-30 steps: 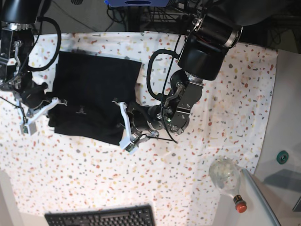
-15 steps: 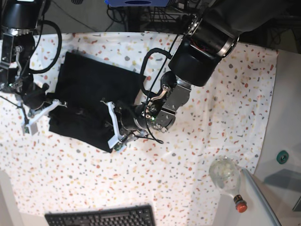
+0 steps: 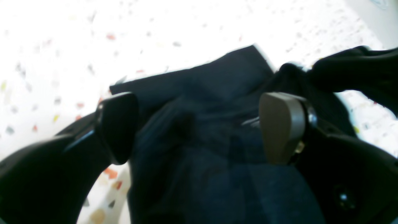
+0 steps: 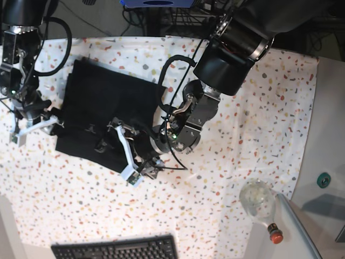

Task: Layout the t-shirt on the table in an organized manner, then fold the t-shirt properly
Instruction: 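Pull the t-shirt edges with both grippers to straighten the stack, then tuck and smooth the stack's edge with both grippers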

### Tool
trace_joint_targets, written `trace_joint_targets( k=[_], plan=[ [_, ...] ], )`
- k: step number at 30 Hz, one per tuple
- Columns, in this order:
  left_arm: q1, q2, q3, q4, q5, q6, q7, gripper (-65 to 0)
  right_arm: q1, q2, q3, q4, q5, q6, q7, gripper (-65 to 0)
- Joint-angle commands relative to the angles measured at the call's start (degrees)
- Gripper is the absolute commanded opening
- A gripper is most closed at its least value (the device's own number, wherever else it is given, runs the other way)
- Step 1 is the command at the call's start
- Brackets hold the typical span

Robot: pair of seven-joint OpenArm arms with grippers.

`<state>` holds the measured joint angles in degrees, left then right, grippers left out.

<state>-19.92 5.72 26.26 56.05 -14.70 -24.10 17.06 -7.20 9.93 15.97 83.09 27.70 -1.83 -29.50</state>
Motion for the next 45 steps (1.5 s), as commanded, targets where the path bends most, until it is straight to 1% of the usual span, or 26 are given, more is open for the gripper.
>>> trace_joint_targets(
  k=[1,5,6,7,9,10,11,12,13,14,15,16,17,18,19,20,21,23,25,27,30,32,35,37,41,45],
  plan=[
    [-0.6,0.8,-0.5,3.7,-0.8,-0.4,-1.6,-6.9,-0.7,0.7,1.6,2.8,0.4,-0.4,2.7,-30.3],
    [4.7,0.5,-7.7,13.2,-0.5,-0.4,-1.1,-6.9,-5.5,0.5,2.6,9.5,0.4,-0.5,7.1,-30.3],
    [6.6,0.3,-9.4,16.3,-0.4,-0.4,0.5,-6.9,-6.9,0.7,2.5,11.6,0.4,-0.4,7.6,-30.2],
    [8.6,-0.8,-11.1,19.7,-0.4,-0.4,3.0,-7.1,-8.2,0.8,2.5,13.4,0.4,0.0,7.7,-30.0],
    [13.5,-3.8,-12.5,26.5,-0.5,-0.4,8.3,-7.2,-9.7,0.8,2.4,15.9,0.4,2.4,7.6,-30.0],
    [15.8,-5.1,-12.8,28.4,-0.4,-0.4,9.8,-7.4,-9.8,0.8,2.3,16.2,0.4,4.2,7.5,-30.2],
    [17.9,-6.6,-12.9,30.1,-0.4,-0.4,10.3,-7.9,-9.8,0.8,2.2,16.0,0.4,6.3,7.5,-30.2],
    [20.1,-8.3,-12.9,31.0,-0.4,-0.4,10.4,-10.2,-9.8,0.7,1.7,15.7,0.4,8.2,7.5,-30.3],
    [22.3,-10.7,-12.9,31.5,-0.5,-0.4,10.3,-15.5,-9.5,0.7,1.0,15.0,0.4,10.0,7.5,-30.5],
    [23.6,-12.6,-12.9,31.4,-0.7,-0.4,10.3,-22.9,-9.5,0.7,0.3,14.4,0.4,10.9,7.5,-30.6],
    [24.5,-13.8,-12.9,31.0,-0.7,-0.4,10.3,-31.4,-9.5,0.7,-0.5,14.0,0.4,11.3,7.5,-32.6],
    [25.2,-14.4,-12.9,30.4,-0.7,-0.4,10.3,-40.5,-9.5,0.7,-1.2,13.7,0.4,11.3,7.5,-36.0],
    [25.7,-14.6,-12.9,29.6,-0.7,-0.4,10.3,-51.0,-9.7,0.7,-2.4,13.7,0.4,11.4,7.5,-41.4],
    [25.7,-14.5,-12.9,28.9,-0.4,-0.4,10.3,-59.9,-9.9,0.6,-3.5,13.7,0.4,11.5,7.5,-46.7],
    [25.7,-14.3,-12.9,28.0,-0.4,-0.4,10.2,-65.0,-10.4,0.6,-4.8,13.7,0.4,11.7,7.5,-53.1],
    [25.4,-14.0,-12.9,26.8,-0.4,-0.4,9.7,-65.0,-11.2,0.6,-6.3,13.7,0.4,12.0,7.5,-60.3],
    [25.3,-13.3,-12.9,25.5,-0.4,-0.4,8.4,-65.0,-11.7,0.6,-7.8,13.7,0.4,12.0,7.5,-65.0],
    [25.2,-11.8,-12.6,22.2,-0.3,-0.4,4.8,-65.0,-11.9,0.6,-9.9,13.3,0.4,12.0,7.5,-65.0],
    [24.1,-10.6,-11.5,19.3,-0.2,-0.4,2.7,-65.0,-11.5,0.5,-10.9,10.0,0.4,12.0,7.8,-65.0],
    [23.3,-9.6,-9.3,16.5,0.3,-0.4,2.3,-65.0,-10.4,0.5,-10.7,5.8,0.4,12.0,7.9,-65.0],
    [22.9,-8.0,-6.5,13.0,4.3,-0.4,2.2,-65.0,-9.3,0.7,-10.7,1.2,0.4,12.4,8.0,-65.0],
    [23.1,-6.7,-5.5,11.3,7.5,-0.4,2.2,-65.0,-8.9,0.7,-10.7,0.3,0.4,14.4,8.0,-65.0],
    [24.1,-5.5,-4.8,11.2,9.6,-0.4,2.4,-65.0,-9.5,0.7,-10.7,1.1,0.4,17.0,8.0,-65.0],
    [25.7,-5.4,-4.9,11.3,9.9,-0.4,2.5,-65.0,-10.9,0.6,-10.9,3.0,0.4,17.2,8.0,-65.0],
    [29.8,-6.3,-5.5,15.4,10.3,-0.4,2.7,-65.0,-14.0,0.5,-10.8,7.5,0.4,17.2,8.0,-65.0],
    [33.4,-9.7,-5.6,21.0,9.8,-0.4,2.7,-65.0,-16.7,0.8,-10.6,10.4,0.4,17.2,8.0,-65.0]
  ],
)
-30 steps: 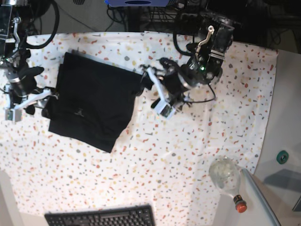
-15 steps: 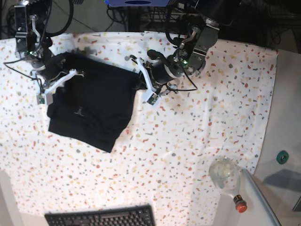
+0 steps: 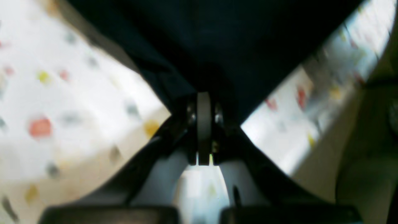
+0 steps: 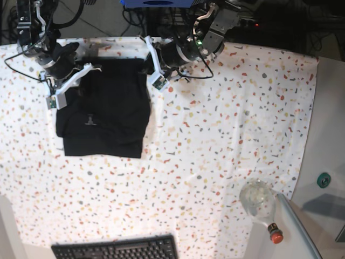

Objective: Layout the t-shirt on the table in an organized manner, then fold the t-shirt properly

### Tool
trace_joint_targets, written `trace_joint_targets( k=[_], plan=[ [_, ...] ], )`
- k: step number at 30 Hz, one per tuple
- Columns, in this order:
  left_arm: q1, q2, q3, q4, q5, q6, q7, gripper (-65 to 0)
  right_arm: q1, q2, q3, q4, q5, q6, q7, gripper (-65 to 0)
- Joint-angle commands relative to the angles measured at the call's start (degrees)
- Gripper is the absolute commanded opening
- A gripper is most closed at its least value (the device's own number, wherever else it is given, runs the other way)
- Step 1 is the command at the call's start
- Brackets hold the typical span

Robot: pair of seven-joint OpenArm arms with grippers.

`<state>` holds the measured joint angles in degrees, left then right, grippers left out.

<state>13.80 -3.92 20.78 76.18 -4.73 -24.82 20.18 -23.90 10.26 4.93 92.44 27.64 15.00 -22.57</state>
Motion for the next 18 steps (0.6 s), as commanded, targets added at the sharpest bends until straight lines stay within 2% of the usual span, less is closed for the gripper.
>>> trace_joint_targets(
  k=[1,4,7,9,12,15,18],
  plan=[
    [0.4,-1.0,-0.2,2.4,-0.1,0.3,-0.4,-65.0,-0.6,0.5,0.7,1.8,0.4,0.2,1.1,-65.0],
    [3.6,-3.6,-2.4,8.1,-0.2,0.3,-0.4,-65.0,-3.5,0.3,4.4,4.7,0.4,0.2,1.1,-65.0],
    [9.7,-5.6,-8.7,15.6,-0.2,0.2,-0.5,-65.0,-8.3,0.2,9.4,9.5,0.4,0.4,1.3,-65.0],
    [14.1,-7.9,-11.5,19.7,-0.1,0.1,-0.9,-65.0,-12.5,0.3,10.3,12.0,0.4,0.4,2.7,-65.0],
    [19.2,-10.8,-11.6,24.7,-0.1,0.0,-0.9,-65.0,-19.1,1.8,10.2,14.6,0.4,0.4,4.1,-65.0],
    [25.7,-11.3,-11.9,29.4,-0.1,0.0,-0.9,-65.0,-26.6,3.1,10.2,15.7,0.4,0.4,4.0,-65.0],
    [32.0,-11.3,-12.8,30.8,0.4,0.0,-0.4,-65.0,-33.5,3.0,10.1,15.2,0.4,0.4,4.0,-65.0]
  ],
)
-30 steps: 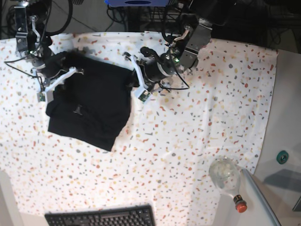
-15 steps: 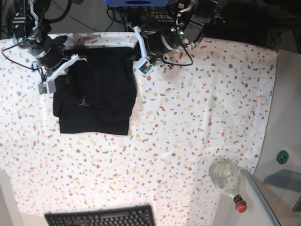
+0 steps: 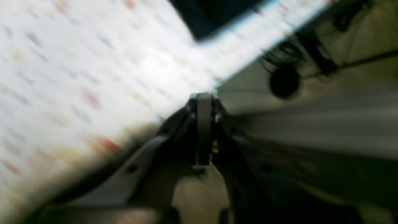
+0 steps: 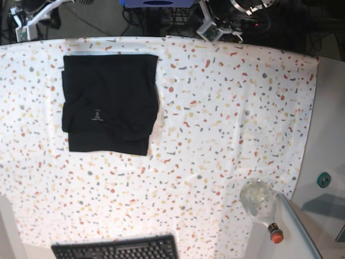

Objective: Layout the t-shirt on the table in an organized manner, then fold the t-shirt properly

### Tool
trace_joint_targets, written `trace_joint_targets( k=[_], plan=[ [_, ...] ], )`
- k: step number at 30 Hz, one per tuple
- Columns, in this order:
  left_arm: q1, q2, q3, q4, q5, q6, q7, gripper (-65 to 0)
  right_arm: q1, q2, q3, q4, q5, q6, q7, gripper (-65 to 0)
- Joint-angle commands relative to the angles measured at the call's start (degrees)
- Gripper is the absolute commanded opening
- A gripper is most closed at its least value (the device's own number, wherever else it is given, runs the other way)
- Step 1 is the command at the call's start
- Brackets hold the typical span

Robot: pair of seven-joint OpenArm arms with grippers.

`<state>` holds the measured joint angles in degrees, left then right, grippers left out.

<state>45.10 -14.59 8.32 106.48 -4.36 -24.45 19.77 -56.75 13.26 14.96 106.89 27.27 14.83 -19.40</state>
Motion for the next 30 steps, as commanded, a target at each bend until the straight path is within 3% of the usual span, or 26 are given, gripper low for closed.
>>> trace_joint_targets(
  k=[1,5,10,12,15,19,22,24,27,30],
  plan=[
    [2.7,-0.8,-0.7,0.3,0.0,-0.4,0.0,-65.0,-2.8,-0.2,-0.5,-0.5,0.7,0.6,0.8,-65.0],
    [6.6,-1.3,0.4,-8.1,0.1,-0.4,-0.2,-65.0,-2.4,0.2,-7.9,-13.6,0.7,0.6,0.8,-65.0],
    [-1.8,-0.5,6.2,-32.1,0.0,-0.1,-0.8,-65.0,15.3,2.3,-21.2,-43.4,0.7,0.6,1.1,-65.0],
    [-7.7,1.5,9.1,-44.1,0.0,-0.1,-4.9,-65.0,23.7,1.9,-26.5,-58.0,0.7,0.6,3.2,-65.0],
    [-16.5,5.5,10.8,-67.0,0.0,-0.1,-19.8,-65.0,35.6,-1.6,-36.9,-80.8,0.7,0.6,14.3,-65.0],
    [-28.9,12.5,10.4,-101.7,-0.4,-0.1,-44.7,-65.0,43.5,-6.1,-50.9,-101.0,0.8,0.2,37.1,-65.0],
    [-32.3,13.9,10.4,-106.5,-0.4,-0.1,-58.6,-65.0,44.6,-8.1,-57.4,-105.6,1.1,0.2,47.0,-65.0],
    [-32.0,13.7,10.4,-106.5,-0.5,-0.1,-60.1,-65.0,44.2,-8.2,-57.6,-105.1,1.1,-1.5,48.1,-65.0],
    [-32.0,12.3,10.5,-105.6,-0.1,-0.1,-54.9,-65.0,43.4,-8.2,-57.9,-102.5,1.1,-4.7,48.2,-65.0],
    [-31.8,9.7,10.4,-102.3,-0.5,0.0,-51.3,-65.0,43.3,-8.1,-57.8,-100.6,1.1,-5.8,48.1,-65.0]
  ],
)
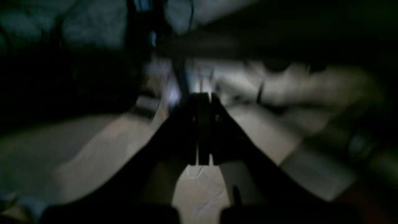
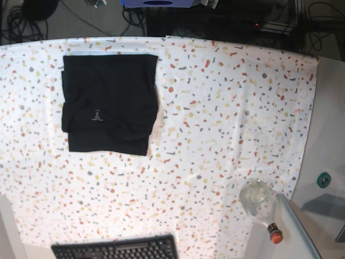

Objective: Layout the t-shirt on the table in an organized manner, then fold the t-shirt properly

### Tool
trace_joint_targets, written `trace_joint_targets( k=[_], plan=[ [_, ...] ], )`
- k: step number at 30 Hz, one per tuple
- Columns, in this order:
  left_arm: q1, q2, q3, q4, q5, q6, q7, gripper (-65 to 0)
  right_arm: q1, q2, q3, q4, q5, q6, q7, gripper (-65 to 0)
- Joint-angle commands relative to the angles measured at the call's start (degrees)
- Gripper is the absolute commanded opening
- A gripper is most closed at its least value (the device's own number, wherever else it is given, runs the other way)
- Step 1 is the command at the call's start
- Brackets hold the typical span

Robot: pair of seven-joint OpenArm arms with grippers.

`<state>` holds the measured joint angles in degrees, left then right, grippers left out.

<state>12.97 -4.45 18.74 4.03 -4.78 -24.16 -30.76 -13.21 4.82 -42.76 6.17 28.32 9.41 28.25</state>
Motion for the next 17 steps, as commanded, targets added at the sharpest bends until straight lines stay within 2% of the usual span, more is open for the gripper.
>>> trace_joint_targets(
  k=[1,6,17],
  plan=[
    [0.8,-1.0,-0.1,0.7,-0.1,-0.3,-0.8,-65.0,-0.1,0.3,-0.1,0.1,0.0,-0.5,0.5,-65.0],
    [2.8,-2.1,-0.1,0.9,-0.1,-0.3,-0.8,-65.0,-0.5,0.0,-0.2,0.1,0.0,-0.5,0.4,-65.0],
    [5.0,-1.6,0.4,0.9,0.4,-0.3,-0.5,-65.0,-2.2,-1.1,-0.3,0.1,0.0,-0.4,0.4,-65.0]
  ],
)
